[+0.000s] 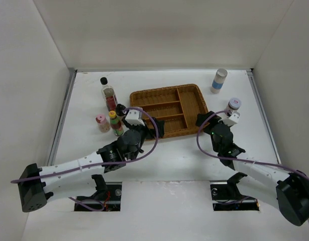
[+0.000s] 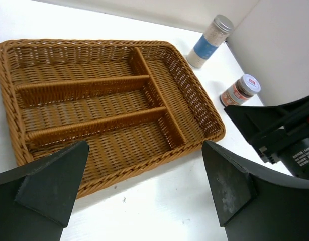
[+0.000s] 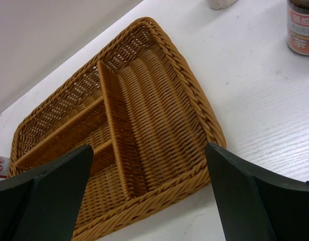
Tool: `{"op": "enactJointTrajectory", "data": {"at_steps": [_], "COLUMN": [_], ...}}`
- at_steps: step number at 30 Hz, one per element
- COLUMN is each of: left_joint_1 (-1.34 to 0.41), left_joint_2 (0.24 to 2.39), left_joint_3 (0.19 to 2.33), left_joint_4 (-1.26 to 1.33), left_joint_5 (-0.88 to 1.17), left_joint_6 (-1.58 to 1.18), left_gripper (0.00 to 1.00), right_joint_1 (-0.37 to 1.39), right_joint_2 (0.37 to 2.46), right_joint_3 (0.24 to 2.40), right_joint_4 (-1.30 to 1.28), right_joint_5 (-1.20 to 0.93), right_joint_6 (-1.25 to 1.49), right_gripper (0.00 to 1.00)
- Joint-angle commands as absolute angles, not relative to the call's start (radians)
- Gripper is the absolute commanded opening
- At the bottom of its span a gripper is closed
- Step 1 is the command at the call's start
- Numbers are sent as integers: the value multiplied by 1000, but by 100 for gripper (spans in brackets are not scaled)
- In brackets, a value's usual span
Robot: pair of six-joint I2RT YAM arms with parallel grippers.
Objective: Organize the condiment bottles
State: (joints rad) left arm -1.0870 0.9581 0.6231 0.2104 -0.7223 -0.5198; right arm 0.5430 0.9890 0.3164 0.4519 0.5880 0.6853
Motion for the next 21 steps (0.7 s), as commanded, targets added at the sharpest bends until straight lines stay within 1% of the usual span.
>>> {"op": "enactJointTrajectory", "data": {"at_steps": [1, 4, 12, 15, 18, 21], "left_joint_1": [-1099, -1091, -1148, -1128, -1098, -1062], "left_joint_2": [953, 945, 1019, 1011, 989, 1003], "left_joint_3": [679, 684, 713, 730, 767, 824], "left_joint_4": [230, 265, 331, 347, 366, 422], "left_joint_5": [-741, -732, -724, -726, -729, -695], "left_joint_6": [-511, -503, -483, -445, -350, -278], "left_gripper": [100, 100, 100, 100, 100, 100], "right_joint_1": [551, 558, 567, 567, 570, 573], "right_joint_2": [983, 977, 976, 989, 997, 994], "right_joint_3": [339, 339, 337, 337, 345, 342], "right_joint_4": [525, 522, 518, 523, 520, 528], "right_joint_5": [578, 575, 580, 577, 572, 575], "right_joint_6": [698, 701, 696, 699, 698, 692], "right_gripper": [100, 100, 100, 100, 100, 100]}}
